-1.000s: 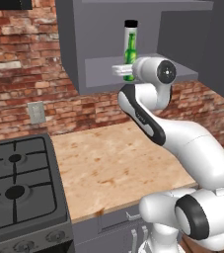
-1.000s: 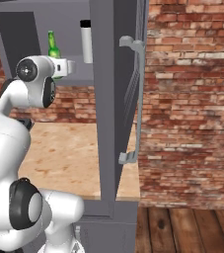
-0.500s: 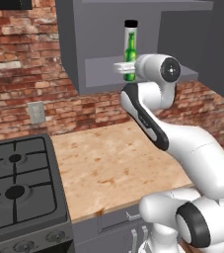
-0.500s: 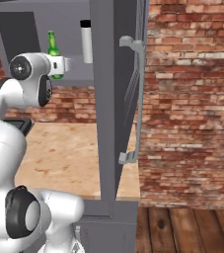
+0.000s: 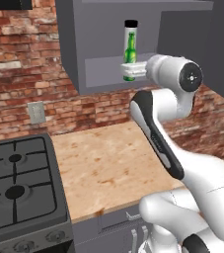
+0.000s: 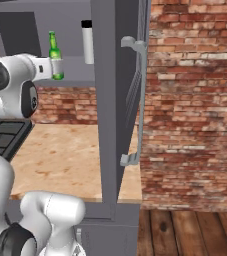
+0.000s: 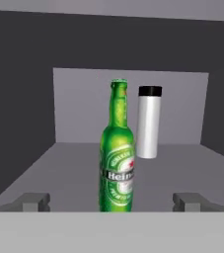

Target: Pick the beer, water bottle from the counter and place them in the open cabinet.

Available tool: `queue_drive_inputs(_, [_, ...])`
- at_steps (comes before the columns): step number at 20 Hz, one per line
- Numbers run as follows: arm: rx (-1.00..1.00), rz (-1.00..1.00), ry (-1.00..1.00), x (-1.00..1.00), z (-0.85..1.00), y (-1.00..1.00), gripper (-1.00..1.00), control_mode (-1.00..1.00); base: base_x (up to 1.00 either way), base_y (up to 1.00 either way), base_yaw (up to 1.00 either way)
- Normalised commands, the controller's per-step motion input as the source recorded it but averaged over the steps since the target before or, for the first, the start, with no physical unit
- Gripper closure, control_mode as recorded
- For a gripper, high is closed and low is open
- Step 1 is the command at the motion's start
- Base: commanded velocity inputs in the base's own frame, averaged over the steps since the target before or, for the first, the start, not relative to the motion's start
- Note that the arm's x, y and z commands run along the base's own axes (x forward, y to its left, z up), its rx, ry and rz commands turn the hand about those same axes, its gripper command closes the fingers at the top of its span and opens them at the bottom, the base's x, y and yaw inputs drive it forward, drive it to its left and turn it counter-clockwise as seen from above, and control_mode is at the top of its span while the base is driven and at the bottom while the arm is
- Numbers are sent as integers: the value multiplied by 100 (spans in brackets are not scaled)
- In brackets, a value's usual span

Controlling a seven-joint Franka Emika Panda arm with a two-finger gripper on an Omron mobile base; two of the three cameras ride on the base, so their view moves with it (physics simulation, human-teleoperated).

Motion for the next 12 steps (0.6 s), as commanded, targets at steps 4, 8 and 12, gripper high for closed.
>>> queue_drive_inputs(4, [0,0,-1,-100,30,-10,-100,-100,0,0,0])
queue_drive_inputs(8, [-1,0,8,-100,27,-9,-100,-100,0,0,0])
queue_drive_inputs(12, [-1,-1,20,-100,19,-9,-100,-100,0,0,0])
